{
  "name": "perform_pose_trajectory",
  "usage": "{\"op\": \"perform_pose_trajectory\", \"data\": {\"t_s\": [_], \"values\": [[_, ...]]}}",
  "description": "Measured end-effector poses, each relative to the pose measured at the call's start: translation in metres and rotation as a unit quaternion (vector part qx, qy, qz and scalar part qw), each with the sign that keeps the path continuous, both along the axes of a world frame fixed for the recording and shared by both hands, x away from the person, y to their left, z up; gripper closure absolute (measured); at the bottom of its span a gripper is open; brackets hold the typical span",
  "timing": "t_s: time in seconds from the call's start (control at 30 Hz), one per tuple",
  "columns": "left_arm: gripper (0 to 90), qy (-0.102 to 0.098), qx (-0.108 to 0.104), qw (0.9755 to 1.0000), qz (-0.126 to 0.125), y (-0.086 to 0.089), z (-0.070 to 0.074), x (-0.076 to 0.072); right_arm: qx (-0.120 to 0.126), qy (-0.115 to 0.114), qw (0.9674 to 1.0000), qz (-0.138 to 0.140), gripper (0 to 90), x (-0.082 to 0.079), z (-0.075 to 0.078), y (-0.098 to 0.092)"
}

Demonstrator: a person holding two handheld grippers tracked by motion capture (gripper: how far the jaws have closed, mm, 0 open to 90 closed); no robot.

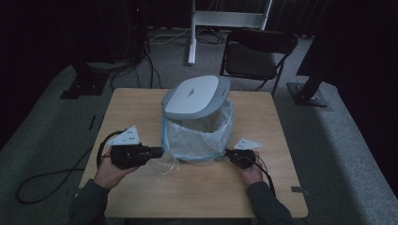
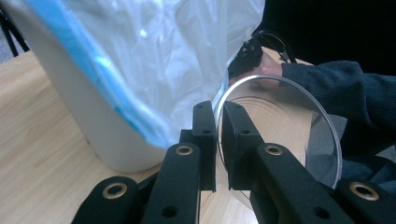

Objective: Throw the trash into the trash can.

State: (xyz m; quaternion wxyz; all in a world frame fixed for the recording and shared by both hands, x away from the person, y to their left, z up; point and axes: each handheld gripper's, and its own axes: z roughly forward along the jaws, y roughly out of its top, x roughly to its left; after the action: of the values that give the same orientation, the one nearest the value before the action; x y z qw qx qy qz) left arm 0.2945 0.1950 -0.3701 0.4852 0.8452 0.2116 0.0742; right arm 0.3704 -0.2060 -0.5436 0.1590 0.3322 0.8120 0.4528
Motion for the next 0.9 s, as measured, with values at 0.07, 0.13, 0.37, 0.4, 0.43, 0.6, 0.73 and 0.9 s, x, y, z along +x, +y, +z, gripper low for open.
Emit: {"op": "perform_pose_trajectory", "data": {"t_s": [0.07,0.13,0.37,0.4,0.43,0.6,0.73,0.9], "values": [[84.8,-0.003,0.003,1.0000,-0.005,-0.004,0.003,0.000,0.000,0.000,1.0000,0.000,90.0,0.000,0.000,0.000],[84.8,-0.007,0.001,0.9999,-0.011,-0.008,0.006,0.001,0.001,0.001,1.0000,0.000,90.0,0.000,0.000,0.000],[84.8,-0.023,-0.006,0.9993,-0.027,-0.021,0.021,0.000,0.001,0.002,1.0000,0.000,90.0,0.000,0.000,0.000],[84.8,-0.025,-0.007,0.9992,-0.031,-0.022,0.023,-0.001,0.001,0.002,1.0000,0.000,90.0,0.000,0.000,0.000],[84.8,-0.027,-0.009,0.9991,-0.033,-0.024,0.025,-0.001,0.000,0.002,1.0000,0.000,90.0,0.000,0.000,0.000],[84.8,-0.035,-0.017,0.9984,-0.040,-0.032,0.035,0.002,0.000,0.001,1.0000,0.000,90.0,0.000,0.000,0.000],[84.8,-0.047,-0.024,0.9977,-0.042,-0.039,0.043,0.005,0.000,0.001,1.0000,0.000,90.0,0.000,0.000,0.000],[84.8,-0.067,-0.031,0.9966,-0.037,-0.045,0.053,0.007,0.000,0.001,1.0000,0.000,90.0,0.000,0.000,0.000]]}}
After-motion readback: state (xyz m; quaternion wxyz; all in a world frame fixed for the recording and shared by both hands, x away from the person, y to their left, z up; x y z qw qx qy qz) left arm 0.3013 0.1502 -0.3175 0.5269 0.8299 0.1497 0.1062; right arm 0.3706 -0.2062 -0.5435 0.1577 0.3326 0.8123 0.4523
